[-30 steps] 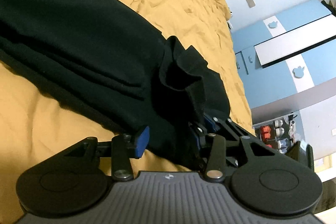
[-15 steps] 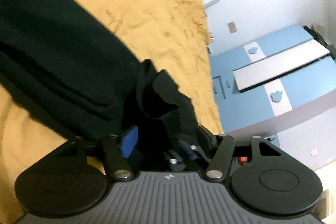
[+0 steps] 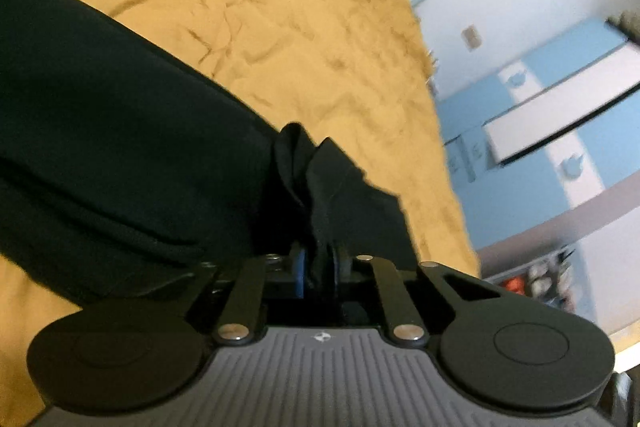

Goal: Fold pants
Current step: 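Lower the folded pants onto the bed and open both tools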

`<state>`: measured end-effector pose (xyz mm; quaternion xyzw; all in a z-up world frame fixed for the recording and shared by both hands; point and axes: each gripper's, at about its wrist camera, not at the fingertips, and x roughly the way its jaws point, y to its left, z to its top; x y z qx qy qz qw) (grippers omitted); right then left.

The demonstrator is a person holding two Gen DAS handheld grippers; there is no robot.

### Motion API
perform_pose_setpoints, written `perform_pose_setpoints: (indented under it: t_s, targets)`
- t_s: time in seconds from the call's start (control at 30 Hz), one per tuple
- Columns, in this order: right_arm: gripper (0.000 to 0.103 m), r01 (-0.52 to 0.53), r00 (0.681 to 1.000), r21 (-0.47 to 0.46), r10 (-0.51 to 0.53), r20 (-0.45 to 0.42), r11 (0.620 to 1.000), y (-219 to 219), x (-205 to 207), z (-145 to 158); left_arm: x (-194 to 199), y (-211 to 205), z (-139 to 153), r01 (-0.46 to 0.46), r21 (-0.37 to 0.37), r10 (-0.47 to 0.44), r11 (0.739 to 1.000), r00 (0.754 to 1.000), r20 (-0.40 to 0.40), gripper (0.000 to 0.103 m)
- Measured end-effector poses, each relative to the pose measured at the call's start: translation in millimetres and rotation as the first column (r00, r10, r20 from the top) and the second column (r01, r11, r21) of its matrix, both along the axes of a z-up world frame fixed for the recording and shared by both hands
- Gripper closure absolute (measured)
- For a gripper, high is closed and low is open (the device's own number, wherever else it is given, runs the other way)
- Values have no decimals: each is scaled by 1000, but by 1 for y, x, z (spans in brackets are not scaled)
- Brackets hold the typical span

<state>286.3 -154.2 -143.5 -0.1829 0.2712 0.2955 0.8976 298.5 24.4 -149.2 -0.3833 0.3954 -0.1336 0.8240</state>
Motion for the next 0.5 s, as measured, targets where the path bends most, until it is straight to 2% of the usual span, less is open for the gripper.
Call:
perform_pose_setpoints:
  t_s: [0.07,0.1,0.13,0.17,0.2,0.23,0.27,0.3,0.4,0.5]
  targets:
    - [72,87,993,216,-68,-95,973,-33,4,14,-14,10,0,-32,-68,37,997,997,66,92]
    - [72,149,985,306,-113,-133,940,-51,6,18,-20,13,-2,-51,-68,56,996,995,80,92]
    - [72,218,972,340,-172,-160,915,-65,7,19,-22,13,-7,-65,-32,66,997,996,59,92]
    - [72,283,955,319,-236,-179,905,-74,9,16,-20,10,-16,-62,21,62,998,998,-1,92]
    - [75,334,937,255,-291,-192,907,-79,13,10,-16,6,-29,-42,57,47,998,996,-82,91]
    - [92,366,921,160,-332,-205,917,-80,17,0,-16,6,-40,-41,53,47,998,991,-129,88]
    - [96,380,909,69,-358,-214,923,-81,19,-11,-18,7,-43,-55,35,59,998,990,-127,85]
    - [96,384,905,34,-369,-214,923,-83,18,-16,-19,7,-40,-62,36,66,997,990,-125,78]
    - [93,392,902,55,-372,-219,918,-86,10,-10,-21,4,-24,-59,113,70,992,992,-102,75]
    - [84,391,910,97,-368,-191,915,-82,12,0,-29,7,-1,-72,224,82,972,996,-36,73]
